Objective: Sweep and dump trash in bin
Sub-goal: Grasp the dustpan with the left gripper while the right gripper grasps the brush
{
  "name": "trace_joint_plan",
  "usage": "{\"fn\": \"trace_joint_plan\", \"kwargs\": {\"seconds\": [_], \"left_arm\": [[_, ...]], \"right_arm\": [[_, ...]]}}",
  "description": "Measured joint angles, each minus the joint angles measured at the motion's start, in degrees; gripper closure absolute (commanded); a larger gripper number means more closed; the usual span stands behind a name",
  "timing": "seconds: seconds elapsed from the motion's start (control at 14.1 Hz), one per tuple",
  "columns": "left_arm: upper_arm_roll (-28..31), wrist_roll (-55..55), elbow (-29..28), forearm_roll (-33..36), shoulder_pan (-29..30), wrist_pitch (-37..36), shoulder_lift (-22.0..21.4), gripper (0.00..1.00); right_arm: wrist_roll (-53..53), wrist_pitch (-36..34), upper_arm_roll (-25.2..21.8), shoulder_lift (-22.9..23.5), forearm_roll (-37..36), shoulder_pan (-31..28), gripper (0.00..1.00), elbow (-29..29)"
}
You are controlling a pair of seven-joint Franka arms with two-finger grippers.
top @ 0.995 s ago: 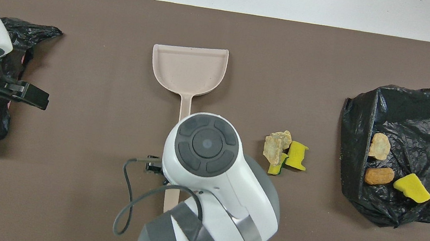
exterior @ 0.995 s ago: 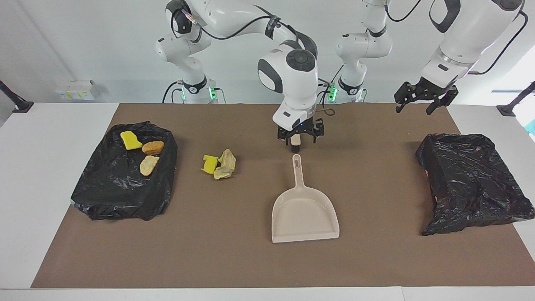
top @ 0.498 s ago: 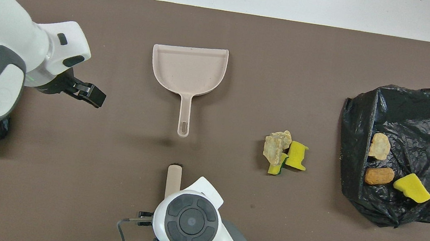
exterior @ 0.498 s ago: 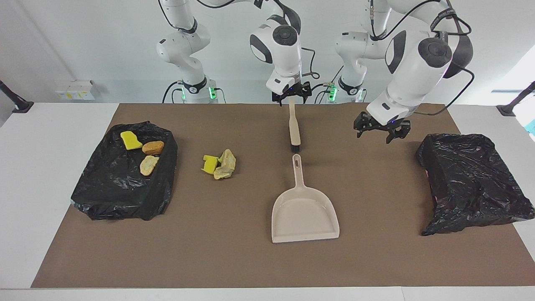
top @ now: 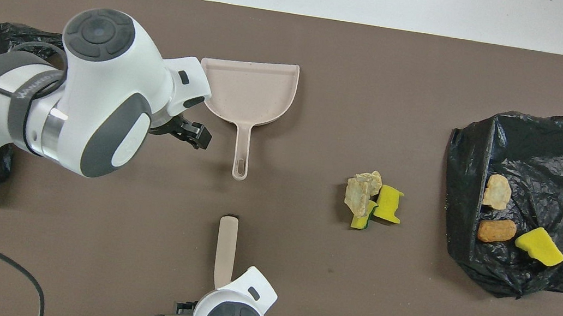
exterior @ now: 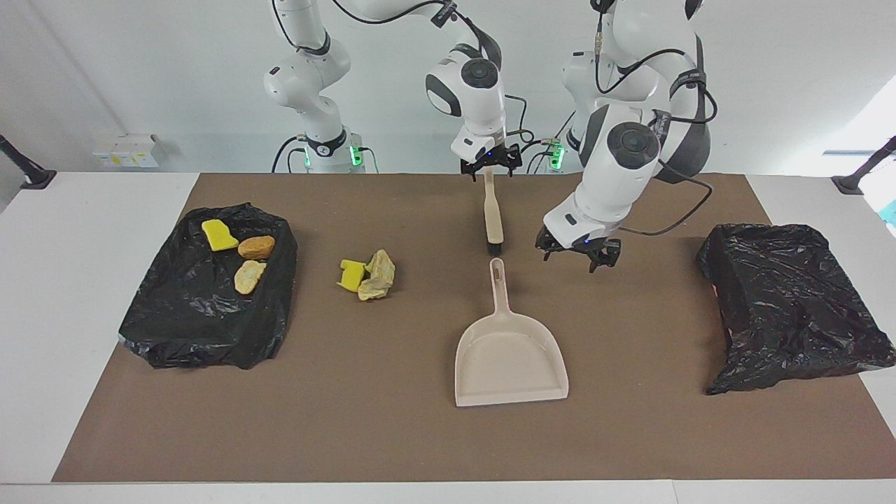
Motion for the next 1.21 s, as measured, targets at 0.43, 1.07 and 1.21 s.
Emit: {"fn": "trace_joint_plan", "kwargs": {"seconds": [0.43, 1.07, 1.21], "left_arm": [[0.0, -11.2, 0.3, 0.0, -5.6, 5.8, 4.2, 0.00], [0.0, -21.4, 1.2, -0.2, -6.7, 7.0, 7.7, 0.00], [0.0, -22.2, 1.4, -0.4, -7.0, 7.0, 8.0, 0.00]], "right_arm": [[0.0, 1.7, 0.0, 0.0, 0.1, 1.6, 0.56, -2.8], [0.7, 1.1, -0.1, 0.0, 0.1, 1.6, 1.00, -2.3], [3.0, -4.8, -0.3, -0.9, -1.6, 1.5, 1.00, -0.5]]}}
